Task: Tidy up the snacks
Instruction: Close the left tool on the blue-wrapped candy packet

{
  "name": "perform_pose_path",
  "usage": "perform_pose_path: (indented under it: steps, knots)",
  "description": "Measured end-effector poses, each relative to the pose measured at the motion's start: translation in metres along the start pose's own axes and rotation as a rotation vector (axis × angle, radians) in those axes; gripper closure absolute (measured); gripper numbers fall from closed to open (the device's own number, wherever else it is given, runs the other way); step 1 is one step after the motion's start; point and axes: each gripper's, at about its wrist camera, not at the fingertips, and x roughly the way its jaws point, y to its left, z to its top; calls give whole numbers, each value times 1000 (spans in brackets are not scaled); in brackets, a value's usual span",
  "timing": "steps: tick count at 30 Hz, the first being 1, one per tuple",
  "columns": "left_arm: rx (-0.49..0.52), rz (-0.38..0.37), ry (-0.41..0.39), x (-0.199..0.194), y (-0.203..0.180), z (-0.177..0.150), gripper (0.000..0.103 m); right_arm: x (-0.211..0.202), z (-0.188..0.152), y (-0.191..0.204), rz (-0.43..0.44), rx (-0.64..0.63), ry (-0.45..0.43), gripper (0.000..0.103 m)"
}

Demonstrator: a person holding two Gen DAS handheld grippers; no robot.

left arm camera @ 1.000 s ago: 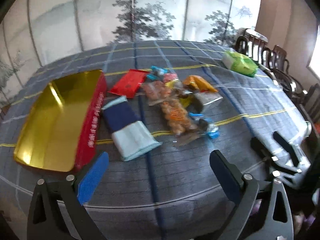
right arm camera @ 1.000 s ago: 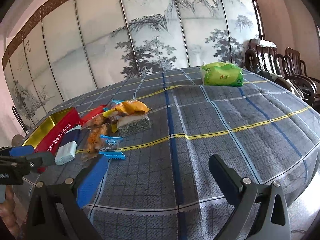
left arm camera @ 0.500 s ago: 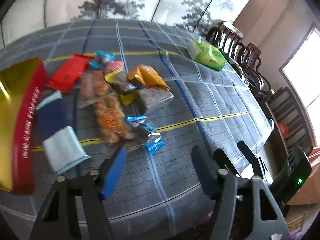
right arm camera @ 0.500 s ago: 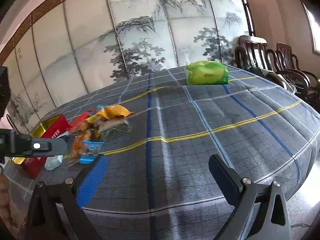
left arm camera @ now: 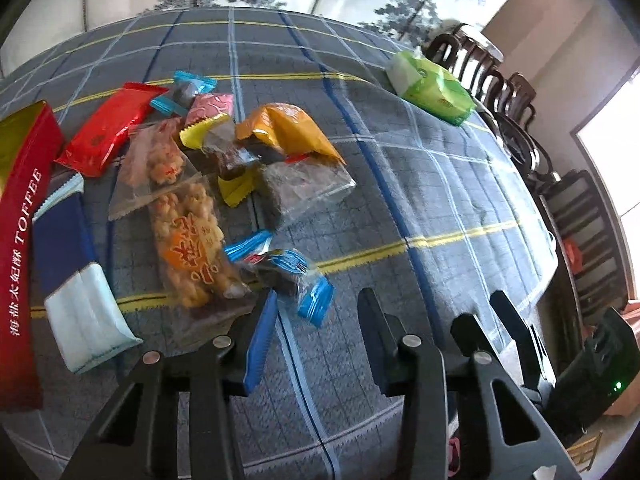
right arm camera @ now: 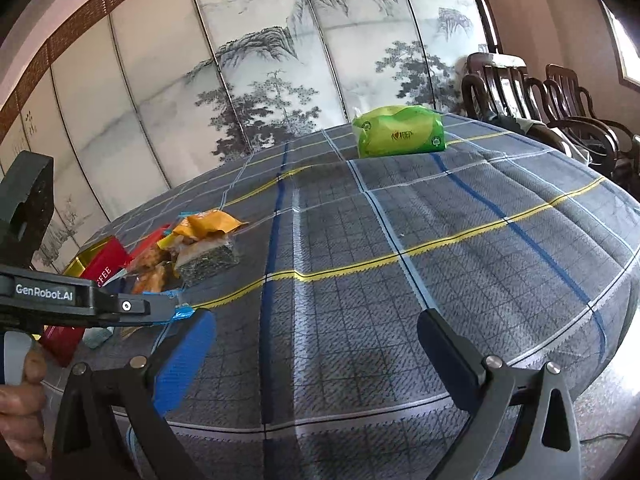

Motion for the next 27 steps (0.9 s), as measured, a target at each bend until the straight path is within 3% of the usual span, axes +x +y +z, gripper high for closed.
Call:
perform_pose_path:
  steps: [6,10,12,21,24,27]
  knots:
    - [0,26,10,6,-1,8,62,3,1,-5,10,18,12,0]
    - [3,34,23,14,-3,13,64,6,1,-11,9,34,19,0]
    - [-11,37,55,22,0,14,72,6,2,-14,9,40,22,0]
    - [-80,7,31,25,7,26,71,9,5,-18,12,49,37,0]
    - [-146,-54,20,21,16,26,62,9,6,-18,19,51,44,0]
    - [-238,-125,3,18,27,26,46,10,9,-18,25,53,50,0]
